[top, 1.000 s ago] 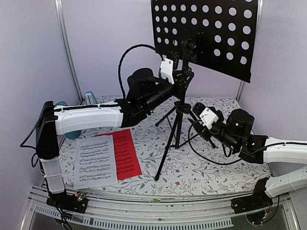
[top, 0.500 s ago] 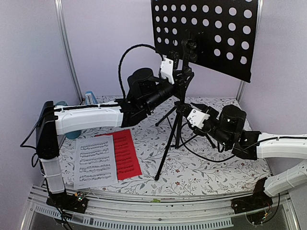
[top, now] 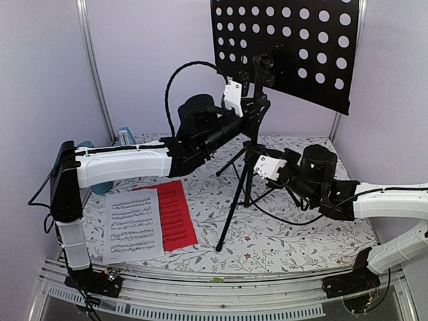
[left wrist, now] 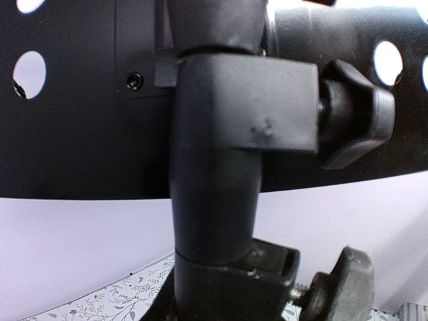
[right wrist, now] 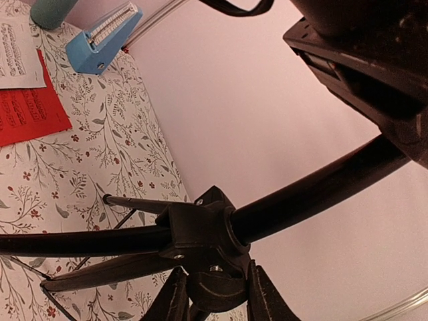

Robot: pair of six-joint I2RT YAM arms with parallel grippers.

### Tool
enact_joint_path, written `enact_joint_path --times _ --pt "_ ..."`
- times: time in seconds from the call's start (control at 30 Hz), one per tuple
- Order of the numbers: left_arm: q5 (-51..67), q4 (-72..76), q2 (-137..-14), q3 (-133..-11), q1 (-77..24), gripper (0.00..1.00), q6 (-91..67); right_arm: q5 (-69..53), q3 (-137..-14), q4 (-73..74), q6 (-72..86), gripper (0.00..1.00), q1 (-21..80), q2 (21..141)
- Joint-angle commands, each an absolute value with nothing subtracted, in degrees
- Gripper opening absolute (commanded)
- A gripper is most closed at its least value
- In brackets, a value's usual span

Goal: Set up the instrument practice props

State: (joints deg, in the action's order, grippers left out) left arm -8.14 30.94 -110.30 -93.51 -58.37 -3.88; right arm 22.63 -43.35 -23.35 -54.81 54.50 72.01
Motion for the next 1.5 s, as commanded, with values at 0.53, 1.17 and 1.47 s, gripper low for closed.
enact_joint_path --times 0.53,1.17,1.47 --pt "-7.4 34.67 -109.86 -96.37 -58.76 0.0 -3.95 25.5 -43.59 -17.11 -9.39 0.0 54.76 70.9" --pt "-7.01 34.89 -109.42 -95.63 -58.83 0.0 -4.22 16.67 -47.04 -8.3 52.77 0.0 54.31 69.99" --pt "-6.77 34.94 -109.42 -95.54 -58.88 0.0 -4.13 12.87 -47.57 -7.42 72.02 0.0 53.99 67.52"
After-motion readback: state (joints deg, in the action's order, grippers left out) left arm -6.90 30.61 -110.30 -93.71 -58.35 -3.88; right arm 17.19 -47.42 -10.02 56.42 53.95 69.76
